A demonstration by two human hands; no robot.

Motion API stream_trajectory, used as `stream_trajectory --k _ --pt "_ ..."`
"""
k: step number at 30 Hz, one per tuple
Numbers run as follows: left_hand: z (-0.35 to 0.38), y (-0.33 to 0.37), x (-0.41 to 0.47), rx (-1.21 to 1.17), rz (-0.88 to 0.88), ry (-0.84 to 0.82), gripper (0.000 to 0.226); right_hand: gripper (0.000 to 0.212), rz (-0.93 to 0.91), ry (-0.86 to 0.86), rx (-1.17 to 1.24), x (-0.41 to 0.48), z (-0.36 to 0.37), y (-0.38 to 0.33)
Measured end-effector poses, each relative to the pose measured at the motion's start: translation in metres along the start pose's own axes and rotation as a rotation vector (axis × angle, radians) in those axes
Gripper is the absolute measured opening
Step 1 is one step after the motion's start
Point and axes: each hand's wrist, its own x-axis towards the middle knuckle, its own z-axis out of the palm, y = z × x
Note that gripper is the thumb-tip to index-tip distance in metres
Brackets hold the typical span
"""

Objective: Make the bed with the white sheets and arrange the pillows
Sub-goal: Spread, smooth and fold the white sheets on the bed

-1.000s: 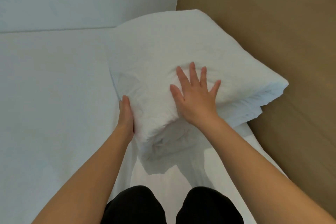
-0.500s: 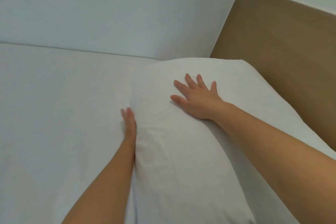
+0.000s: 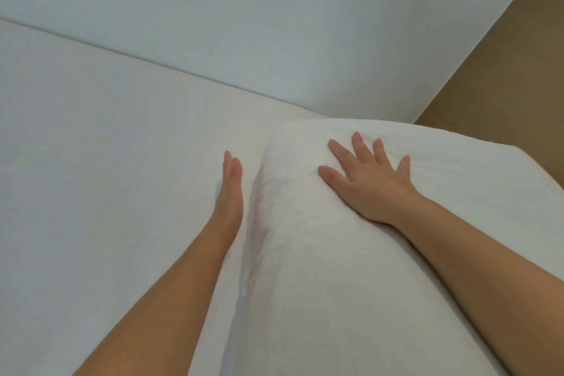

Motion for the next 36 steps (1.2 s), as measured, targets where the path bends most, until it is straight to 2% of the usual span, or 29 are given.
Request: stream_trajectory --k 1,3,4,5,7,9,10,13,15,18,19,20,22,24,25,27,29,30,32,34,36 --pt "0.003 0.001 0.008 -0.012 -0.003 0.054 0.061 0.067 -0.005 0.006 -0.002 0.001 0.002 -0.001" --pt "0.018 0.003 0.005 0.005 0.023 -0.161 0.056 0.068 0.005 0.019 0.012 0.003 0.000 0.000" --pt "0.028 0.002 0.005 0.018 0.031 -0.231 0.055 0.068 0.017 0.025 0.018 0.004 -0.001 0.002" --pt "0.035 0.007 0.004 -0.009 0.030 -0.233 0.053 0.068 0.030 0.025 0.017 0.003 -0.002 0.005" --pt "0.033 0.011 0.019 -0.133 0.036 -0.136 0.051 0.068 0.036 0.017 -0.001 0.001 -0.001 0.010" --pt "0.023 0.003 0.037 -0.075 0.073 -0.005 0.055 0.068 0.030 0.019 -0.006 -0.001 0.002 0.010" --pt "0.024 0.002 0.038 0.014 0.081 -0.036 0.059 0.068 0.028 0.027 -0.007 -0.001 0.003 0.008" --pt "0.040 -0.006 0.030 0.155 0.079 -0.386 0.062 0.068 0.057 0.050 0.013 -0.001 0.004 0.006" --pt "0.023 0.012 0.029 0.089 0.089 -0.322 0.060 0.068 0.068 0.034 0.009 -0.002 0.004 0.007" --pt "-0.012 0.010 0.019 -0.029 0.111 0.004 0.055 0.068 0.066 0.027 -0.001 -0.002 0.006 0.001" --pt "-0.008 0.006 0.006 -0.018 0.135 0.036 0.058 0.068 0.065 0.033 -0.006 -0.003 0.007 -0.002" --pt "0.006 0.001 -0.007 0.067 0.159 0.012 0.064 0.067 0.069 0.044 -0.012 -0.004 0.008 -0.006" --pt "0.038 -0.009 -0.023 0.286 0.095 -0.168 0.070 0.066 0.090 0.064 -0.031 -0.008 0.009 -0.012" --pt "0.035 -0.001 -0.021 0.314 0.055 -0.307 0.069 0.064 0.116 0.063 -0.040 -0.015 0.008 -0.013" --pt "0.022 0.005 -0.016 0.257 0.070 -0.282 0.073 0.064 0.122 0.056 -0.034 -0.019 0.006 -0.012" --pt "-0.017 0.010 -0.021 0.103 0.117 -0.096 0.079 0.064 0.120 0.050 -0.026 -0.027 0.004 -0.012" --pt "-0.032 0.008 -0.051 0.045 0.104 0.043 0.072 0.065 0.118 0.048 -0.029 -0.036 0.004 -0.017" --pt "-0.023 0.004 -0.071 0.105 0.096 0.015 0.068 0.066 0.120 0.047 -0.025 -0.041 0.005 -0.022" --pt "0.013 -0.009 -0.105 0.304 0.032 -0.181 0.061 0.066 0.123 0.046 -0.023 -0.053 0.007 -0.030" --pt "0.019 -0.010 -0.115 0.258 0.001 -0.317 0.060 0.066 0.123 0.038 -0.030 -0.068 0.006 -0.031" --pt "-0.006 -0.005 -0.112 0.110 0.034 -0.260 0.069 0.065 0.122 0.030 -0.030 -0.088 0.004 -0.026"
